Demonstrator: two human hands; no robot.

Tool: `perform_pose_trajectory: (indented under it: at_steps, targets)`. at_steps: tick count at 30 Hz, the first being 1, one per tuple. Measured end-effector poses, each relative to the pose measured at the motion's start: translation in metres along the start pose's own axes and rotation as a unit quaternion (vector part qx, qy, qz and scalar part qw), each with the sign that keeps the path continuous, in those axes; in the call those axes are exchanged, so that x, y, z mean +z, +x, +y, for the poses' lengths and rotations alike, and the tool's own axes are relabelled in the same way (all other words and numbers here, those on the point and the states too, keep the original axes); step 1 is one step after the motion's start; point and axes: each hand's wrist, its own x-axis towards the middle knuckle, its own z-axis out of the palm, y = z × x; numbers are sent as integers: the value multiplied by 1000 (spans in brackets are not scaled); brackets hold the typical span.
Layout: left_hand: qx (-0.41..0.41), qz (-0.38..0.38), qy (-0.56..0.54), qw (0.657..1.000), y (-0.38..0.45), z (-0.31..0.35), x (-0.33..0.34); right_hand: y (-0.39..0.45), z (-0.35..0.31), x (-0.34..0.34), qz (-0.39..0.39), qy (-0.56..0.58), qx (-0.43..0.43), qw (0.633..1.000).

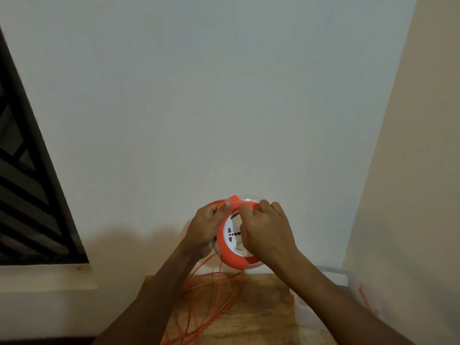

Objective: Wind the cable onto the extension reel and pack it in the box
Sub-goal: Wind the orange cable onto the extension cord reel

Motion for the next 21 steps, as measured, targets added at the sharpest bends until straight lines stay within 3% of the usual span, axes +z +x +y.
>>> perform_pose_trajectory:
  at_steps: [3, 5, 7, 10, 15, 21]
  targets:
    - [-3, -3, -14, 1000, -1, 1, -6, -4, 7, -2, 10, 29, -77, 997]
    - [2, -22, -17, 1000, -1, 4, -7, -9, 7, -3, -20, 18, -155, 988]
    - [6, -40, -18, 999, 0, 7, -5, -10, 5, -3, -43, -11, -180, 983]
    - [1, -43, -16, 999, 0, 13, -2, -6, 5, -7, -51, -20, -118, 991]
    - [-1, -54, -16, 998, 1, 13, 2, -7, 2, 0, -15, -51, -125, 991]
    - [-3, -21, -2, 1000, 3, 8, 8, 8, 17, 5, 8, -61, 9, 998]
